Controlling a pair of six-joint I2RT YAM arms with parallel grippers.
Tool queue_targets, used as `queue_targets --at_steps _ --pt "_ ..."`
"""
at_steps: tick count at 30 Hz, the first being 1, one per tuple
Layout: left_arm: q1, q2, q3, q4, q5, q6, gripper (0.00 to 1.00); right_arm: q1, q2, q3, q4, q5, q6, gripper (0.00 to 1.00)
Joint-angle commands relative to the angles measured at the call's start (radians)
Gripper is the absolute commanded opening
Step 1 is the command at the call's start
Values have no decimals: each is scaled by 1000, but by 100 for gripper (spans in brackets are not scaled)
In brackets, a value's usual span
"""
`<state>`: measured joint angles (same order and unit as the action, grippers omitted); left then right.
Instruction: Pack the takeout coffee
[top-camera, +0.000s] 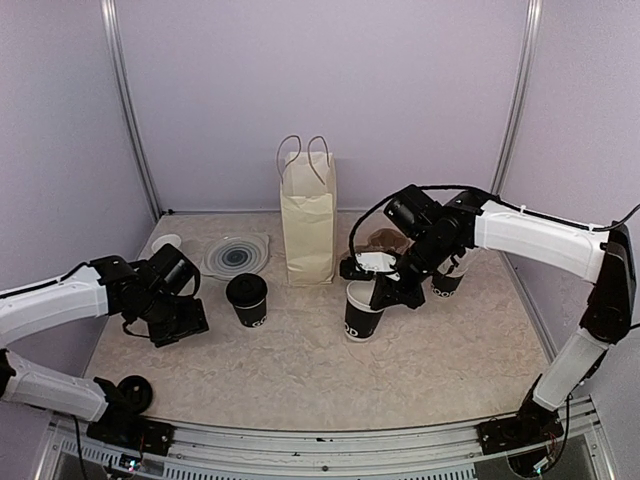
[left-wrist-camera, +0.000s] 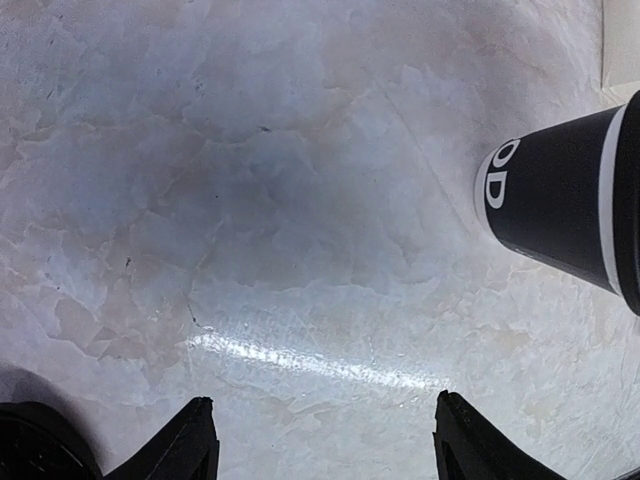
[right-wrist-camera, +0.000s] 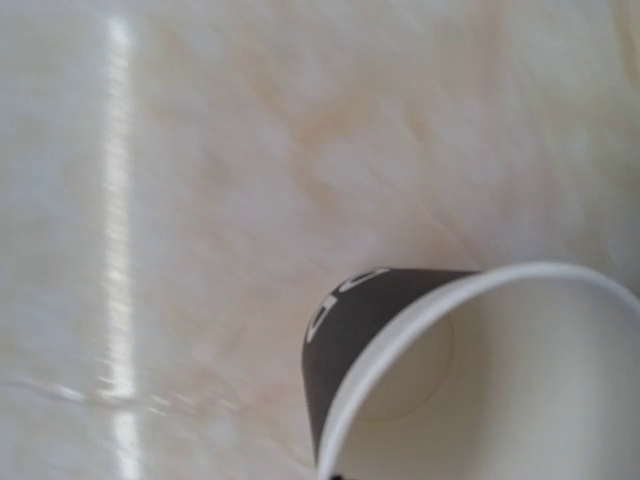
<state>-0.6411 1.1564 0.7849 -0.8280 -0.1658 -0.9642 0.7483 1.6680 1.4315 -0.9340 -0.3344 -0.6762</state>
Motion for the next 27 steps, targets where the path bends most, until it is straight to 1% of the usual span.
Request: queue_targets --at_steps 1,4,7,10,13,14,16,19,24,27 --pt "6 -19 -16 -56 -19 -51 73 61 -71 -92 35 -100 -5 0" --pt "3 -28 -6 -128 -33 -106 73 102 -83 -140 81 -87 8 0" --pt "6 -29 -11 -194 -45 -139 74 110 -89 -163 118 -75 10 0" --pt "5 16 -5 -292 -53 -169 75 119 -100 -192 149 -61 -1 0" --pt "4 43 -23 -344 -51 -179 77 129 -109 -209 142 -83 -6 1" --pt "4 45 -33 -346 -43 -181 77 130 -112 -208 138 -89 -5 8" --pt "-5 39 -51 -347 -25 -197 76 131 -120 -200 132 -93 11 17" --pt "-45 12 -67 -373 -24 -241 77 130 -140 -190 129 -98 28 25" --pt "-105 -13 -109 -360 -4 -298 76 129 -148 -119 82 -139 49 32" --pt "-141 4 -133 -348 2 -335 74 127 -148 -86 59 -157 50 33"
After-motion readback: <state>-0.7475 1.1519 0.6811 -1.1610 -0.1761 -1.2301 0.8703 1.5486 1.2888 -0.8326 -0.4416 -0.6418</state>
